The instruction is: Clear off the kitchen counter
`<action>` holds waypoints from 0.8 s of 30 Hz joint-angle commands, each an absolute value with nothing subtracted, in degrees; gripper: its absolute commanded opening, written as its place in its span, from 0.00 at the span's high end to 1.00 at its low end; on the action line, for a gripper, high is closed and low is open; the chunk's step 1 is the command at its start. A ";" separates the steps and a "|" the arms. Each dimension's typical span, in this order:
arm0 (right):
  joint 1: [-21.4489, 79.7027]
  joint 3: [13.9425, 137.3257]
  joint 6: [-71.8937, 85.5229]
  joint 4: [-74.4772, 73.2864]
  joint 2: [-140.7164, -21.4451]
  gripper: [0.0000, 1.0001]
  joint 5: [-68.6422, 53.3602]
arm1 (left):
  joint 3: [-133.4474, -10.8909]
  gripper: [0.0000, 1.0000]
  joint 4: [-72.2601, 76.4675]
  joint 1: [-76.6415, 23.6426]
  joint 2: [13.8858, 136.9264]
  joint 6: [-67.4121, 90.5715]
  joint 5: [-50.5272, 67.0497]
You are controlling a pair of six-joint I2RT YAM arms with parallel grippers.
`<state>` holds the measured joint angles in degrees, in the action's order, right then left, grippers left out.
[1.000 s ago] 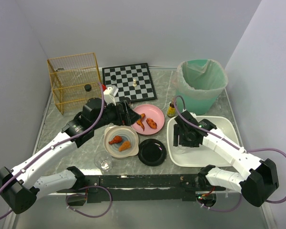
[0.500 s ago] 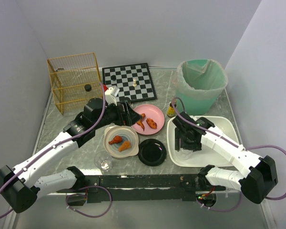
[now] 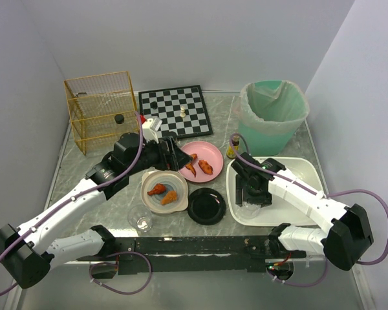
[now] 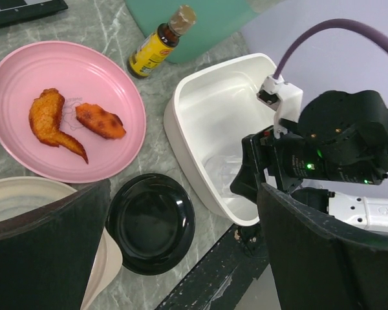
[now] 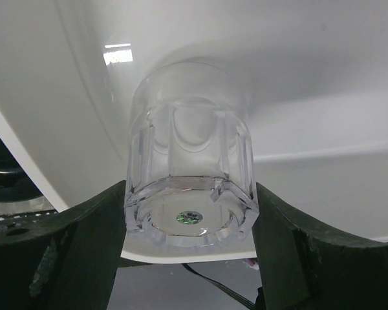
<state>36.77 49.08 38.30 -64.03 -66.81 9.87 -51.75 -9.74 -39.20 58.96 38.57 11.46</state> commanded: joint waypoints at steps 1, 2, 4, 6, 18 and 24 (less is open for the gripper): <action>37.09 50.71 40.25 -64.95 -64.51 0.19 12.39 | -51.07 0.01 -11.07 -39.29 57.22 38.15 9.06; 37.09 50.89 40.34 -65.04 -64.42 0.16 12.74 | -51.15 0.01 -11.51 -39.20 57.04 38.06 8.53; 37.00 51.06 40.60 -65.39 -64.51 0.02 12.83 | -51.07 0.01 -12.21 -39.29 56.95 37.97 7.74; 37.00 50.89 40.08 -64.78 -64.95 0.00 11.43 | -51.15 0.01 -12.57 -39.20 56.60 37.88 7.56; 37.00 60.37 44.30 -69.09 -54.59 0.00 23.02 | -57.47 0.01 -28.98 -39.20 58.52 37.18 -5.78; 37.00 63.02 43.86 -66.27 -49.40 0.01 24.96 | -65.21 0.07 -52.53 -39.64 63.72 38.75 -13.09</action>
